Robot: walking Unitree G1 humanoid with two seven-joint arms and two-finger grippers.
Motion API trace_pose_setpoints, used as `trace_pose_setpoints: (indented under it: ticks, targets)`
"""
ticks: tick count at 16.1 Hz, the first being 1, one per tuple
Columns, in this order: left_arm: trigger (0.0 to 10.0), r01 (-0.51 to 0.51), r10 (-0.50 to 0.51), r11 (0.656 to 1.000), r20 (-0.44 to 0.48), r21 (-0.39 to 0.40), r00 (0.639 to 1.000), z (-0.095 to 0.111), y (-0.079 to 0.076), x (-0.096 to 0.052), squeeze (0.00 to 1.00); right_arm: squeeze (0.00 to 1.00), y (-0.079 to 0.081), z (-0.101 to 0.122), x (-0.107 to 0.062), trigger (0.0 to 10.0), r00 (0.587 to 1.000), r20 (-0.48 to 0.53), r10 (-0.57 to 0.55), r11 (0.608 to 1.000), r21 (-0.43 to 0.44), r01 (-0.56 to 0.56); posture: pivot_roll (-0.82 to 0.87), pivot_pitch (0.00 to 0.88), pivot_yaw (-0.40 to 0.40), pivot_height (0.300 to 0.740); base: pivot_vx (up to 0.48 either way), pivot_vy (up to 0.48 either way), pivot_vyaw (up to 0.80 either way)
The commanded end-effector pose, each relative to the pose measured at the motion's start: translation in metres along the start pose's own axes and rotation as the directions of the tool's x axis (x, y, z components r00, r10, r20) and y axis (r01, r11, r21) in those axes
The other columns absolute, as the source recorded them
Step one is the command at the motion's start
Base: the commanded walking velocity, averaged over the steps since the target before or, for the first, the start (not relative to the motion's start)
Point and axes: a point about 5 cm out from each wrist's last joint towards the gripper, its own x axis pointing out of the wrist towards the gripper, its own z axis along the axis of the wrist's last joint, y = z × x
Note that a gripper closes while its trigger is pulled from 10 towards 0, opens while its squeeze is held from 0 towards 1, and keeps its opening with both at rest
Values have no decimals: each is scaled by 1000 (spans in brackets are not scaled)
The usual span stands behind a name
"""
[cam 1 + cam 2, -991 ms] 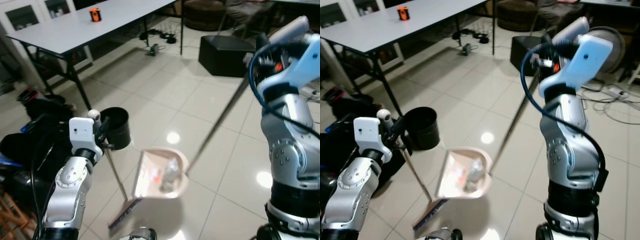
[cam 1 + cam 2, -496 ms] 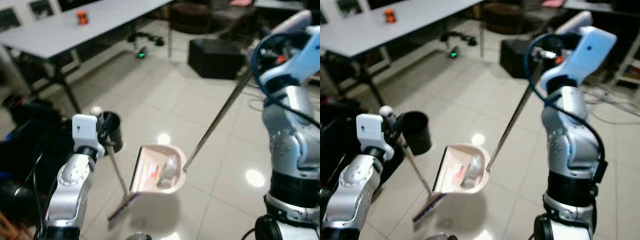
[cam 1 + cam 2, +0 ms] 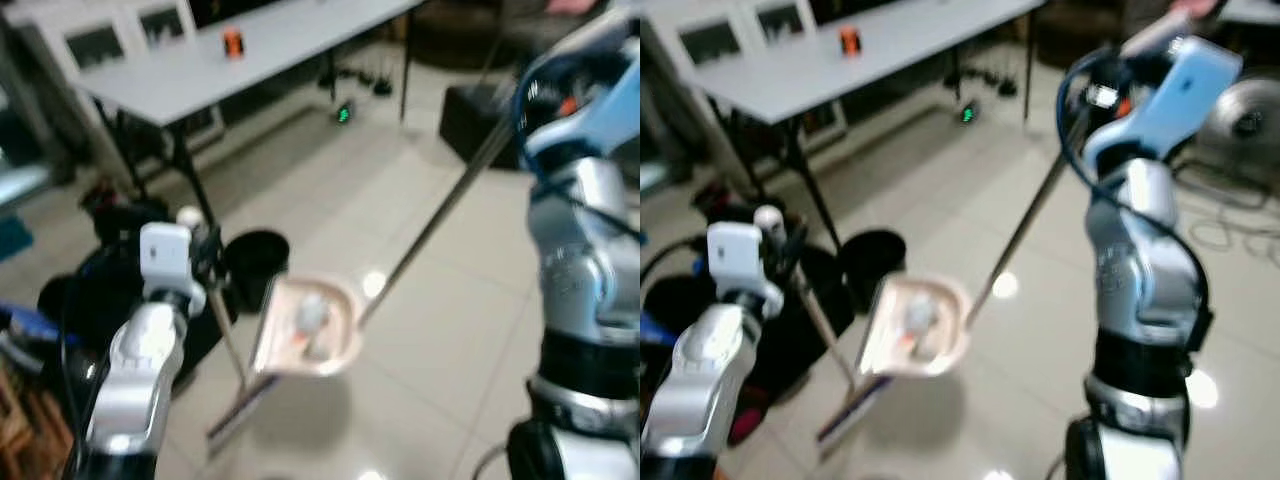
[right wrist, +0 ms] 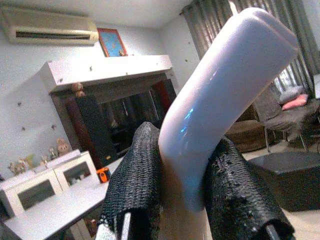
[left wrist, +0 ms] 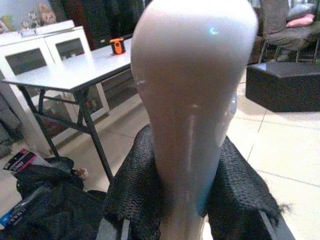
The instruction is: Sweep floor
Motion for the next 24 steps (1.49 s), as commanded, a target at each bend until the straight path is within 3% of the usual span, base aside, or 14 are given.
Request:
trace_pose_setpoints:
  ticks: [1,10,17,24]
  targets:
    - [10000,0,0,1000,25,20,1000,7,5,2,0,0,13,8,4,10000,998,50,47,999,19,-48,25,0,90,740,337,0,0]
    - [10000,6,-6,1000,40,6,999,9,1,7,0,0,16,18,12,10000,993,77,89,996,17,-91,-38,0,72,740,341,0,0]
    - [10000,16,-16,1000,43,13,999,11,2,9,0,0,21,23,15,10000,990,108,95,993,61,-102,-31,0,80,740,341,0,443]
    - [10000,8,-8,1000,22,7,1000,6,2,3,0,0,18,27,18,10000,989,117,89,993,72,-98,-2,0,81,740,340,0,0]
